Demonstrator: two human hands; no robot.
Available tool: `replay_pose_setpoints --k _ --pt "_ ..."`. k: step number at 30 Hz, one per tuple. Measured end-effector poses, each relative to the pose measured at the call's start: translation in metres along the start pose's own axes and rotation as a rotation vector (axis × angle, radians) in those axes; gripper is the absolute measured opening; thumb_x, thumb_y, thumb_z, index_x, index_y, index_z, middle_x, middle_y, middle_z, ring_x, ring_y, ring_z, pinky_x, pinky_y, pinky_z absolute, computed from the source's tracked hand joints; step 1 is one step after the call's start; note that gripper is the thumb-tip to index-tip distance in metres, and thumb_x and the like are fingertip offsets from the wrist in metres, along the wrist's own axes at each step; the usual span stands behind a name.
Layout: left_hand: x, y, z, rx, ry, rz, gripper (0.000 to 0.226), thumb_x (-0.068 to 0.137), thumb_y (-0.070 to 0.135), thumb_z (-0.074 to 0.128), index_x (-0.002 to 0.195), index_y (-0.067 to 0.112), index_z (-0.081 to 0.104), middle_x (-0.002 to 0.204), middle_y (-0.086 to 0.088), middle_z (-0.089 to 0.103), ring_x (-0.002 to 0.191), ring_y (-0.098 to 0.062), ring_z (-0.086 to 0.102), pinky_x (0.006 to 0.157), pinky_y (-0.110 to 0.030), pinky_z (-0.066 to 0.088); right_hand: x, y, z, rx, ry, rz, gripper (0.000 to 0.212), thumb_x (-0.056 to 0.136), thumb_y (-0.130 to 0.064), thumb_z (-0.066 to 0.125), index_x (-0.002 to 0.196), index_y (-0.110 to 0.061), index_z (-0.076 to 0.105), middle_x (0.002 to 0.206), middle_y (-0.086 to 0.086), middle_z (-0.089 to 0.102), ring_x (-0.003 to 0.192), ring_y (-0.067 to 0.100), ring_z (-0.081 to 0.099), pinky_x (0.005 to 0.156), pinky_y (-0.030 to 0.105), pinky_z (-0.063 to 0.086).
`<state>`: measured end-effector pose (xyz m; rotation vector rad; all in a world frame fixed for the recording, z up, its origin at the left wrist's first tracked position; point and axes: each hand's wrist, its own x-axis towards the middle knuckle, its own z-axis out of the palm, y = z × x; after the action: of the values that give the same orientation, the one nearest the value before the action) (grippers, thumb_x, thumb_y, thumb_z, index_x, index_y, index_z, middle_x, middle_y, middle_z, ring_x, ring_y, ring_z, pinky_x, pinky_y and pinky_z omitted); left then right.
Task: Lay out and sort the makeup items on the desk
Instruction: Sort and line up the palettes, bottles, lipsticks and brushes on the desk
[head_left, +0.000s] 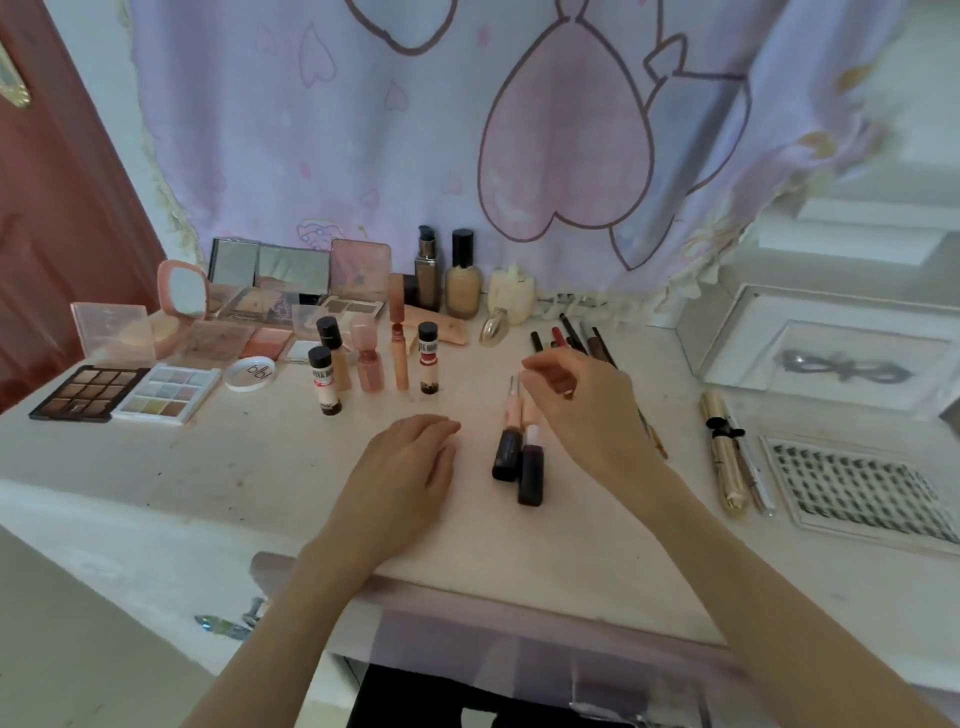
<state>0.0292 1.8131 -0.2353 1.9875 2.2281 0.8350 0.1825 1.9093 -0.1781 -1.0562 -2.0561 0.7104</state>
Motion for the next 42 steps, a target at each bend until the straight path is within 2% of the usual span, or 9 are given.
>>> replay_pose_setpoints --k 3,6,10,15,18,23,30,38,42 --pt "0.011 0.001 0.013 0.087 -0.047 0.042 0.043 0.097 0.027 0.031 0.130 0.012 0.052 0.137 -0.006 0.049 0.126 -0.024 0.045 0.106 -0.029 0.026 -0.003 0.028 -0.034 -0.064 0.038 0.085 0.014 0.092 -0.021 0.057 0.102 -0.017 0.065 0.079 -0.012 0.060 0.063 -0.003 0.055 0.055 0.004 0.041" --pt "0.023 0.000 0.018 0.160 -0.176 0.007 0.045 0.100 0.026 0.027 0.145 0.019 0.029 0.153 0.002 0.023 0.142 -0.016 0.018 0.115 -0.031 0.010 0.004 0.056 -0.058 -0.208 0.041 0.147 0.018 0.092 -0.021 0.056 0.106 -0.014 0.065 0.095 -0.004 0.065 0.078 0.002 0.054 0.068 0.004 0.038" --pt "0.031 0.001 0.021 0.262 -0.288 -0.016 0.052 0.099 0.038 0.009 0.149 0.025 0.006 0.157 0.009 0.002 0.144 -0.009 -0.003 0.116 -0.030 -0.002 0.026 0.084 -0.068 -0.350 0.003 0.211 0.022 0.093 -0.018 0.053 0.109 -0.008 0.065 0.110 0.007 0.066 0.098 0.018 0.059 0.084 0.021 0.041" --pt "0.028 0.001 0.024 0.294 -0.237 -0.012 0.088 0.067 0.052 -0.020 0.148 0.029 0.006 0.156 0.012 0.002 0.143 -0.006 -0.002 0.114 -0.027 -0.006 0.055 0.086 -0.051 -0.392 -0.040 0.219 0.022 0.091 -0.022 0.056 0.104 -0.006 0.065 0.106 0.009 0.065 0.089 0.018 0.057 0.077 0.025 0.042" --pt "0.028 0.002 0.024 0.287 -0.219 -0.018 0.087 0.068 0.051 -0.019 0.148 0.029 0.006 0.156 0.012 0.003 0.143 -0.005 -0.002 0.113 -0.025 -0.007 0.065 0.084 -0.036 -0.426 -0.099 0.247 0.021 0.091 -0.022 0.056 0.095 -0.003 0.064 0.096 0.011 0.065 0.076 0.016 0.054 0.068 0.027 0.040" --pt "0.028 0.001 0.025 0.288 -0.220 -0.026 0.073 0.079 0.048 -0.013 0.148 0.031 0.005 0.156 0.013 0.002 0.143 -0.004 -0.004 0.111 -0.024 -0.009 0.073 0.088 -0.020 -0.604 -0.103 0.273 0.031 0.091 -0.031 0.054 0.106 -0.005 0.053 0.110 0.014 0.054 0.101 0.029 0.053 0.082 0.039 0.046" --pt "0.028 0.000 0.025 0.281 -0.209 -0.023 0.085 0.069 0.051 -0.019 0.148 0.031 0.006 0.156 0.013 0.003 0.143 -0.004 -0.004 0.110 -0.023 -0.010 0.078 0.087 -0.016 -0.636 -0.094 0.298 0.029 0.094 -0.027 0.047 0.104 -0.001 0.054 0.110 0.016 0.056 0.101 0.033 0.054 0.075 0.036 0.042" --pt "0.028 -0.001 0.026 0.279 -0.204 -0.012 0.085 0.070 0.051 -0.018 0.148 0.031 0.008 0.156 0.014 0.005 0.143 -0.004 -0.002 0.111 -0.024 -0.009 0.083 0.085 -0.017 -0.665 -0.145 0.369 0.032 0.094 -0.029 0.050 0.068 -0.012 0.043 0.067 0.000 0.045 0.061 0.016 0.046 0.047 0.026 0.030" --pt "0.027 -0.001 0.024 0.223 -0.189 -0.002 0.071 0.082 0.051 -0.006 0.147 0.031 0.015 0.155 0.014 0.010 0.143 -0.004 0.002 0.111 -0.023 -0.007 0.080 0.089 -0.022 -0.579 -0.072 0.333 0.035 0.095 -0.026 0.047 0.065 -0.013 0.038 0.065 0.000 0.041 0.067 0.020 0.047 0.047 0.027 0.028"
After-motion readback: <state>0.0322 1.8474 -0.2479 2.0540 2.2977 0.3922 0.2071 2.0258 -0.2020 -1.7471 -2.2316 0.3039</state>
